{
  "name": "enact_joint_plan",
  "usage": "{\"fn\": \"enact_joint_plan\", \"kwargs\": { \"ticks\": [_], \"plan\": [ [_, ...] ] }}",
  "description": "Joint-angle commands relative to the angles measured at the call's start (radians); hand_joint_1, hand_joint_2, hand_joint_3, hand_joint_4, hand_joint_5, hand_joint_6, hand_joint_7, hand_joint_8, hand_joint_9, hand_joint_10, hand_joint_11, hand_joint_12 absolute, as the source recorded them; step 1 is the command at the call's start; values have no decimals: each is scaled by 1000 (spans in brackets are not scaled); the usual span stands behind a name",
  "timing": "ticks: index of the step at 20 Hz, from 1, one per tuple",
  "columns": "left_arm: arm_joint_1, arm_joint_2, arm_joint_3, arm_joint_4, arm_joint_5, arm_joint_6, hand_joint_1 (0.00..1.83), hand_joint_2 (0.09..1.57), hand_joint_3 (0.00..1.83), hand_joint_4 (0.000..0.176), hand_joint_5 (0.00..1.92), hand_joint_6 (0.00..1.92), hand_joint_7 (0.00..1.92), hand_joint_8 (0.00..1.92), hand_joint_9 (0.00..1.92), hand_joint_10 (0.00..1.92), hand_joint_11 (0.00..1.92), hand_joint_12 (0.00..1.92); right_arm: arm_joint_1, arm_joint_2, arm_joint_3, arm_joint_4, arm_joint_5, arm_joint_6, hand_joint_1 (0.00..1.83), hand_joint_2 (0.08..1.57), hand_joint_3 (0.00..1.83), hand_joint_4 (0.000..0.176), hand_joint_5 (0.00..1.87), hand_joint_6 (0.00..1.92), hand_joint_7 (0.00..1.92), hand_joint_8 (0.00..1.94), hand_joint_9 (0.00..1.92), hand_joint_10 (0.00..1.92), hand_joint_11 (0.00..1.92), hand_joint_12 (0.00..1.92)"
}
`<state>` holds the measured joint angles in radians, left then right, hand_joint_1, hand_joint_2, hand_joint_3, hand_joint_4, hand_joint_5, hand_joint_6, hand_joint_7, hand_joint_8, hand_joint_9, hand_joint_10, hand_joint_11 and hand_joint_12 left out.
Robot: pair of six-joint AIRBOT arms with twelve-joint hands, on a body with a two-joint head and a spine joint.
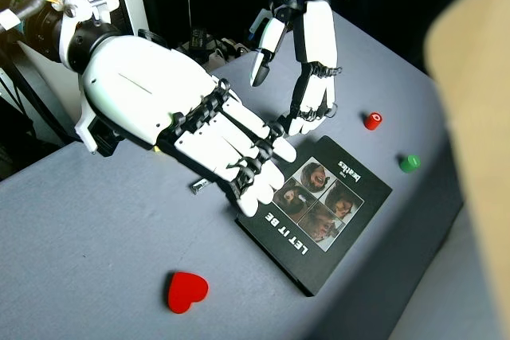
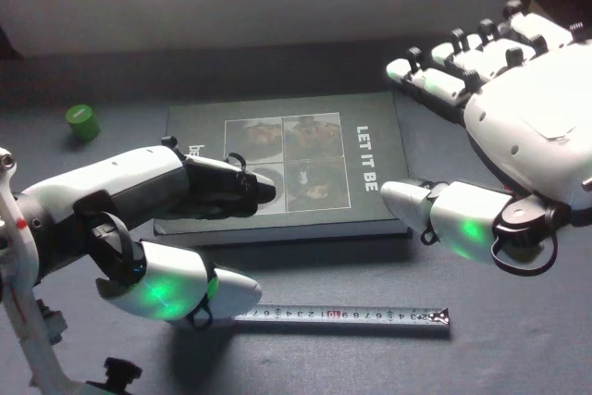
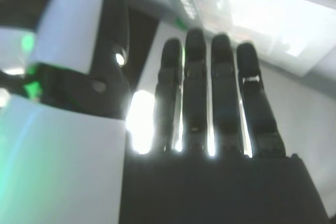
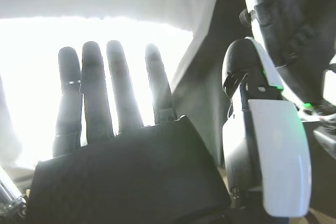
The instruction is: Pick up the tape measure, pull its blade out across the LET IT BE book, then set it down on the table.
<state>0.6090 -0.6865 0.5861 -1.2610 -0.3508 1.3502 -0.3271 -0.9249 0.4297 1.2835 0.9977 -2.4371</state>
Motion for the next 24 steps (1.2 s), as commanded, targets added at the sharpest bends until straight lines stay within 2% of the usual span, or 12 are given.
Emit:
{"fn": "enact_joint_plan", "kwargs": {
  "ticks": [1, 4, 7, 11, 12, 16, 24],
  "plan": [
    [5, -8, 3, 56, -51, -58, 1114, 1027, 4, 0, 446, 11, 461, 5, 381, 6, 17, 744, 10, 2, -4, -88, 52, 0, 39, 1177, 2, 125, 147, 3, 233, 7, 222, 0, 0, 788],
    [76, -26, 9, 209, -139, -280, 1115, 1035, 7, 0, 427, 1, 470, 7, 384, 6, 13, 743, 7, 2, -9, -88, 42, 0, 39, 1179, 1, 125, 159, 4, 224, 0, 213, 0, 0, 807],
    [131, -45, 15, 298, -198, -399, 1113, 1039, 7, 0, 436, 4, 467, 4, 392, 8, 25, 750, -1, 2, -14, -85, 26, 2, 48, 1171, 0, 125, 166, 4, 223, 1, 214, 1, 0, 833],
    [183, -79, 37, 404, -274, -485, 1113, 1040, 5, 0, 449, 7, 476, 6, 405, 10, 37, 755, 0, 4, -19, -85, 20, 4, 111, 1144, 0, 125, 180, 3, 214, 3, 239, 5, 0, 838],
    [196, -88, 46, 428, -298, -502, 1116, 1041, 5, 0, 449, 7, 476, 5, 403, 9, 37, 755, -1, 5, -20, -85, 19, 4, 114, 1142, 0, 125, 181, 2, 199, 3, 205, 6, 0, 775],
    [246, -106, 77, 479, -354, -547, 1121, 1042, 4, 0, 450, 5, 480, 5, 404, 7, 29, 750, -1, 6, -20, -85, 18, 4, 98, 1147, 0, 123, 176, 0, 190, 0, 206, 1, 0, 862],
    [332, -118, 110, 554, -400, -608, 1118, 1040, 2, 0, 452, 3, 468, 0, 397, 1, 36, 753, -6, 7, -20, -86, 11, 3, 84, 1157, 0, 123, 180, 7, 206, 4, 197, 1, 0, 716]
  ]
}}
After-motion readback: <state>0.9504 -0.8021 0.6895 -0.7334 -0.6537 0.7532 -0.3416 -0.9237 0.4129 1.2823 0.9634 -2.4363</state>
